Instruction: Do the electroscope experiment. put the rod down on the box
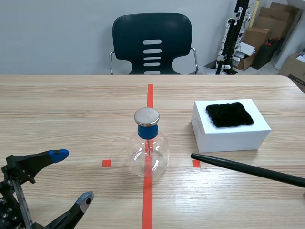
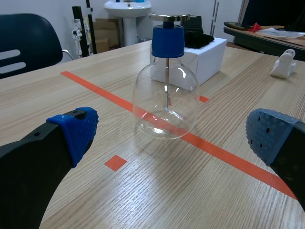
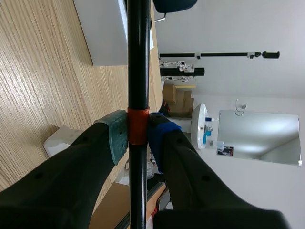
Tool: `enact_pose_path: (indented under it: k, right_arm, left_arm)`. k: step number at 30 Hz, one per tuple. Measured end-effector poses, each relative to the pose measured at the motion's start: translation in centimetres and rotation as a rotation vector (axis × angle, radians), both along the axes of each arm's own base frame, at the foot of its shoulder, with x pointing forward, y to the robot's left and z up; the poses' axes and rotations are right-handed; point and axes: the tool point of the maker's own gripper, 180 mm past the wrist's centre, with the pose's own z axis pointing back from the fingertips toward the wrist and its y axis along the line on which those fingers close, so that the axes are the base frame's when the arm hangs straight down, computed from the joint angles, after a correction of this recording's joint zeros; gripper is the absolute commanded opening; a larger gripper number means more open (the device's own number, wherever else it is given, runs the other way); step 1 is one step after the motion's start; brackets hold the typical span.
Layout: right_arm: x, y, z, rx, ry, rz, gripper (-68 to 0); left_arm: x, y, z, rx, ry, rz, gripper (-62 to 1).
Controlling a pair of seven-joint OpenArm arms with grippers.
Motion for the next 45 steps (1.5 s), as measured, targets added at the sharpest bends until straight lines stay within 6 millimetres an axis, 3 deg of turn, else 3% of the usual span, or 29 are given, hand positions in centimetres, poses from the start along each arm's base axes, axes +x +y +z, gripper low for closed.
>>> enact_pose_path:
  k: [20,26,34,45]
  right_arm:
    - [0.0,0.0,0.0,0.001,0.000,0.000,-67.3]
    - [0.5,-0.3,1.4,0.097,-0.058,-0.046,-67.3]
    - [3.0,-1.6,5.5,0.245,-0.189,-0.193,-67.4]
    - [8.3,-5.0,7.8,0.506,-0.047,-0.392,-67.4]
  left_arm:
    - [0.0,0.0,0.0,0.000,0.000,0.000,1.4]
    - [0.0,0.0,0.0,0.000,0.000,0.000,1.4]
    - [0.0,0.0,0.0,0.000,0.000,0.000,1.4]
    - [0.0,0.0,0.0,0.000,0.000,0.000,1.4]
